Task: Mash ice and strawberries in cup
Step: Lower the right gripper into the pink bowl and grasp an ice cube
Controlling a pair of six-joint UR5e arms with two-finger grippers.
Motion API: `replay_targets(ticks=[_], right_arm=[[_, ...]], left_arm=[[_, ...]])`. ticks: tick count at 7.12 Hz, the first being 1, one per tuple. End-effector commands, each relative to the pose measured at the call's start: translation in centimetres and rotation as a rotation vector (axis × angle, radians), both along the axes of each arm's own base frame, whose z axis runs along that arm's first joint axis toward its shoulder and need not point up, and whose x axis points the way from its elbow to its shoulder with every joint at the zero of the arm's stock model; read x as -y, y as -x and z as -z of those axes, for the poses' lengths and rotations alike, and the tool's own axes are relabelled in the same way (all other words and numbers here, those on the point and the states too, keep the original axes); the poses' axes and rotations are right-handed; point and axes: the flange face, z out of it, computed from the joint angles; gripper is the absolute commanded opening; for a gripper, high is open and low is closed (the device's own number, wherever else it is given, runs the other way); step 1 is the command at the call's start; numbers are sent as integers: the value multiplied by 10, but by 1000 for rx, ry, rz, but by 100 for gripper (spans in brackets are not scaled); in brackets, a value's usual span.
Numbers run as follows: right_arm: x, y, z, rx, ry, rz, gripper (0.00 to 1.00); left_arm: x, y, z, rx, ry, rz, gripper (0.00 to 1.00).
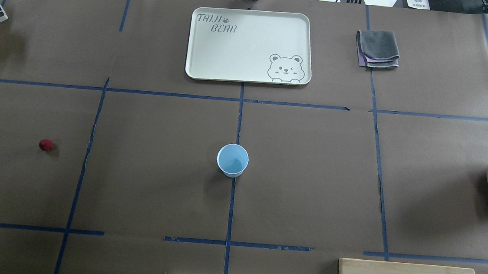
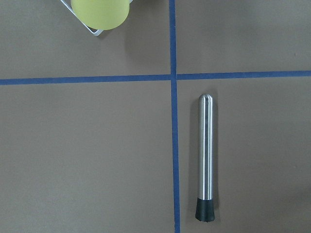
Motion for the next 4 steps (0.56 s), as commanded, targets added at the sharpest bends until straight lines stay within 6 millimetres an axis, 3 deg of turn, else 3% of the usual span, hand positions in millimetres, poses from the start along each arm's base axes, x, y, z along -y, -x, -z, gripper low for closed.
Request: replay_targets(ticks=[1,4], right_arm=[[-3,1,-1,7,2,1,100],[-13,1,-6,11,13,0,100]], left_arm=[[0,0,5,-2,2,6,100],[-1,-1,9,2,-7,6,100]])
